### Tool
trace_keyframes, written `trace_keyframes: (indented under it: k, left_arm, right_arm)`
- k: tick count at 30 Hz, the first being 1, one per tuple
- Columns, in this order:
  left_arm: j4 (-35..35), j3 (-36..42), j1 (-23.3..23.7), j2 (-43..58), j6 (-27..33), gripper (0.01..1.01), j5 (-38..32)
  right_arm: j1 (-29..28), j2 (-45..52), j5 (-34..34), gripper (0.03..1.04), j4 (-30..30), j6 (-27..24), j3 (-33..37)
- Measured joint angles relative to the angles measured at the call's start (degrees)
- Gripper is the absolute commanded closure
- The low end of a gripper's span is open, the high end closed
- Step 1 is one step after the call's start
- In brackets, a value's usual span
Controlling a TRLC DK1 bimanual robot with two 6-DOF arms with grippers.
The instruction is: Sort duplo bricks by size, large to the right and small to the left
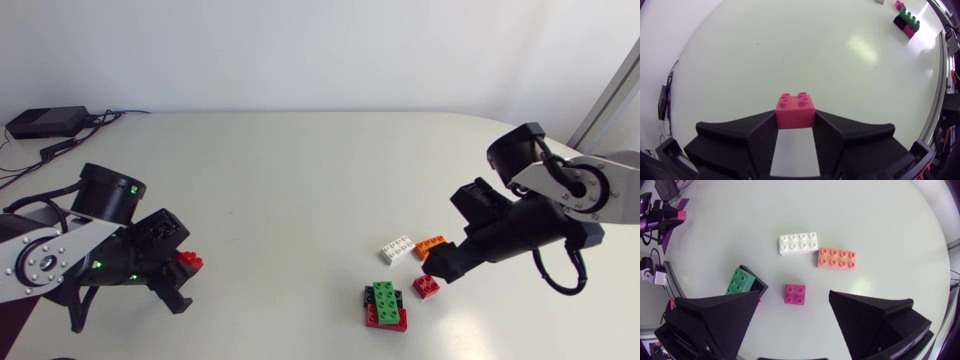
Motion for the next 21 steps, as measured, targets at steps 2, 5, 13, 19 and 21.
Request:
trace_keyframes:
  k: [2, 5, 13, 19, 21]
  left_arm:
    - [-0.1, -0.6, 1.2, 1.0, 0.5, 0.754, 0.0]
    - [-0.2, -1.1, 2.0, 3.2, 0.8, 0.752, 0.0]
    - [2.3, -1.2, 3.9, 11.9, 1.1, 0.749, 0.0]
    - [4.6, 0.1, 4.5, 14.4, 1.1, 0.543, 0.0]
    - [4.6, 0.2, 4.5, 14.7, 1.1, 0.274, 0.0]
  right_arm:
    - [0.8, 0.0, 1.5, 0.09, 0.7, -0.4, -1.4]
    - [1.9, 0.0, 3.7, 0.1, 1.4, -0.4, -3.2]
    - [4.0, 3.8, 6.6, 0.18, 5.8, -0.3, -4.2]
    - [5.9, 10.5, 9.4, 0.21, 10.2, 0.1, -4.2]
    - [6.3, 12.0, 9.6, 0.33, 10.9, 0.5, -4.2]
